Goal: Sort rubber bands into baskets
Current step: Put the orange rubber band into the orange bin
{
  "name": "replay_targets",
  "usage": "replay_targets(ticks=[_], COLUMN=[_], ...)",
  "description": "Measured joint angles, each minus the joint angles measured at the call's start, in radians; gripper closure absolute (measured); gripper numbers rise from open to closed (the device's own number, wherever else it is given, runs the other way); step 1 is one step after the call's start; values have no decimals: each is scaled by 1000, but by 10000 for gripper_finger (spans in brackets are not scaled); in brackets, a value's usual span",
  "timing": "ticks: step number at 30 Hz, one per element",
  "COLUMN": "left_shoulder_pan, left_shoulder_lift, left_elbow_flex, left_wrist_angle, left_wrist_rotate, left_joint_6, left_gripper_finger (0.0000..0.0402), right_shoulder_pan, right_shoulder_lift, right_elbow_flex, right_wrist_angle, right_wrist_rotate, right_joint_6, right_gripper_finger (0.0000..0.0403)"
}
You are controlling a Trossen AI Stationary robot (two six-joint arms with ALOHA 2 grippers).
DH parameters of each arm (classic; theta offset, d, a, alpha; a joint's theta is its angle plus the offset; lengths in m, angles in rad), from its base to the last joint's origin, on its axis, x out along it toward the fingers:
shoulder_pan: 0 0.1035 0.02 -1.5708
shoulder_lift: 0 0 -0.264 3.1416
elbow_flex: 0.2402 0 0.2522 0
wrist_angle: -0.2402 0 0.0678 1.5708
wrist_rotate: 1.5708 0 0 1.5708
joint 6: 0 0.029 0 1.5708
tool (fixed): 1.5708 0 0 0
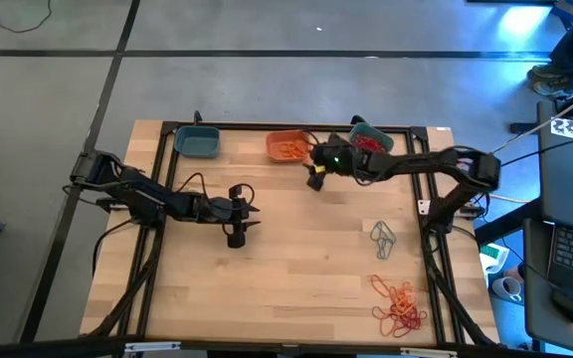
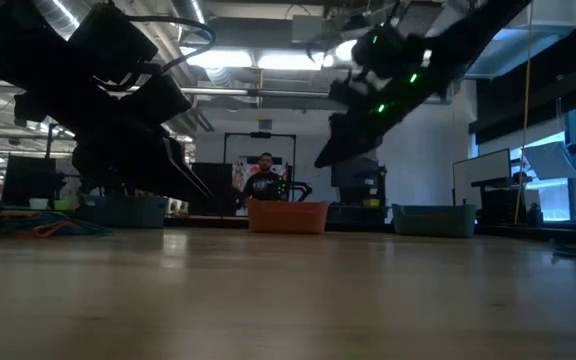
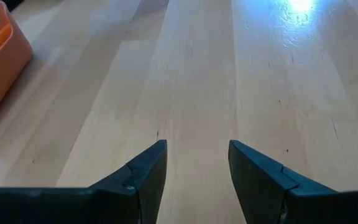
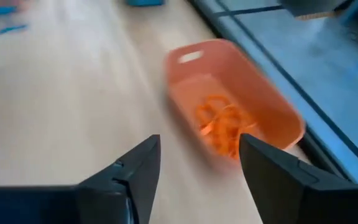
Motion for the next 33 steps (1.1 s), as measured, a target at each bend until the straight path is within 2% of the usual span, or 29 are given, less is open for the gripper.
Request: replay_targets(ticks=[7, 13, 16, 20, 27, 30, 33], left_shoulder_pan=[-2, -7, -22, -41, -46, -41, -32], left_shoulder_lift=[0, -12, -70, -170, -256, -252, -230], left_elbow_flex=[0, 3, 47, 136, 283, 293, 292], left_wrist_angle=[-1, -41, -211, -557, -1169, -1368, -1464], left_wrist_rotate=[0, -1, -10, -32, -33, -33, -31], left_joint_6=[-10, -19, -46, -158, -526, -682, -796], left_gripper_finger=[232, 232, 232, 232, 232, 232, 232], right_shoulder_pan=[154, 277, 327, 368, 376, 376, 376], right_shoulder_lift=[-130, -125, -96, -52, 31, 58, 70], right_elbow_flex=[0, -6, -31, -70, -88, -89, -89], right_wrist_angle=[-272, -308, -272, -172, -64, -50, -49], right_wrist_rotate=[0, -24, -30, -30, -23, -20, -4], right_joint_6=[60, 105, 109, 108, 105, 103, 101], right_gripper_finger=[200, 203, 204, 204, 204, 204, 204])
